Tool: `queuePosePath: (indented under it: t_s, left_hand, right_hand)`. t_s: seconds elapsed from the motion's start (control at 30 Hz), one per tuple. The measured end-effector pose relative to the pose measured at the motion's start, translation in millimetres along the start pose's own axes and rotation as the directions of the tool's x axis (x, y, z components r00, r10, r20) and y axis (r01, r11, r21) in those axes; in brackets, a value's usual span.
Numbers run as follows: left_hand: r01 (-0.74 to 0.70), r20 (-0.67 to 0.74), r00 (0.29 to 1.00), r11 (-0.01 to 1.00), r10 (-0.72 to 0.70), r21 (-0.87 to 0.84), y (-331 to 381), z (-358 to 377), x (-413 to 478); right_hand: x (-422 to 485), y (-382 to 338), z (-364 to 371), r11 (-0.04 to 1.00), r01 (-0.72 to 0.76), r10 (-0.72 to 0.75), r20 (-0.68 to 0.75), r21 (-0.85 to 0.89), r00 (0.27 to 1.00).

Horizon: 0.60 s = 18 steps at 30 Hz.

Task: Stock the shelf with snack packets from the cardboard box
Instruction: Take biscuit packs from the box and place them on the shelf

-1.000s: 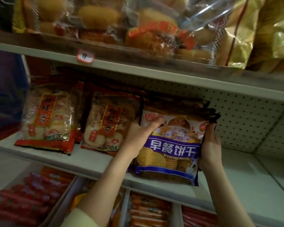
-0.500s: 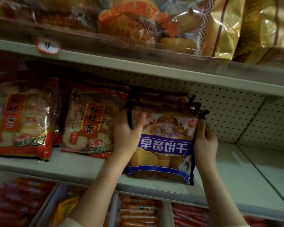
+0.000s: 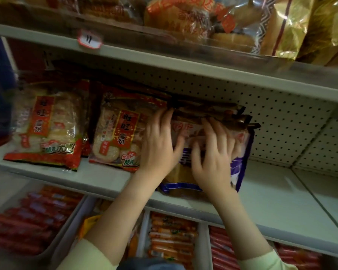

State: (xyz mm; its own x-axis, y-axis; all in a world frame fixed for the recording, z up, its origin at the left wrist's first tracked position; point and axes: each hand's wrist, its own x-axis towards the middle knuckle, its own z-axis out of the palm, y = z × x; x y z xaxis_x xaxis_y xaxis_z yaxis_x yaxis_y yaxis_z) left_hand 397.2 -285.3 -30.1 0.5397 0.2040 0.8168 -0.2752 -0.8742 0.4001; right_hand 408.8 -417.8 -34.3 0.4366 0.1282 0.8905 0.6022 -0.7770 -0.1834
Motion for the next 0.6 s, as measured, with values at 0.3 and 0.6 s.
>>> queuePosePath:
  t_s: [0.3, 0.6]
  left_hand:
    - [0.369, 0.252, 0.887, 0.922, -0.386, 0.115, -57.7, -114.4, -69.9]
    - [0.797, -0.085, 0.380, 0.279, -0.921, 0.536, -136.3, -224.6, -209.2]
  right_hand:
    - [-50.3, -127.8, 30.2, 0.765, 0.375, -0.518, 0.154, 0.524, 0.841]
    - [-129.6, -295.3, 80.4, 0.359, 0.217, -0.855, 0.227, 0.908, 0.466]
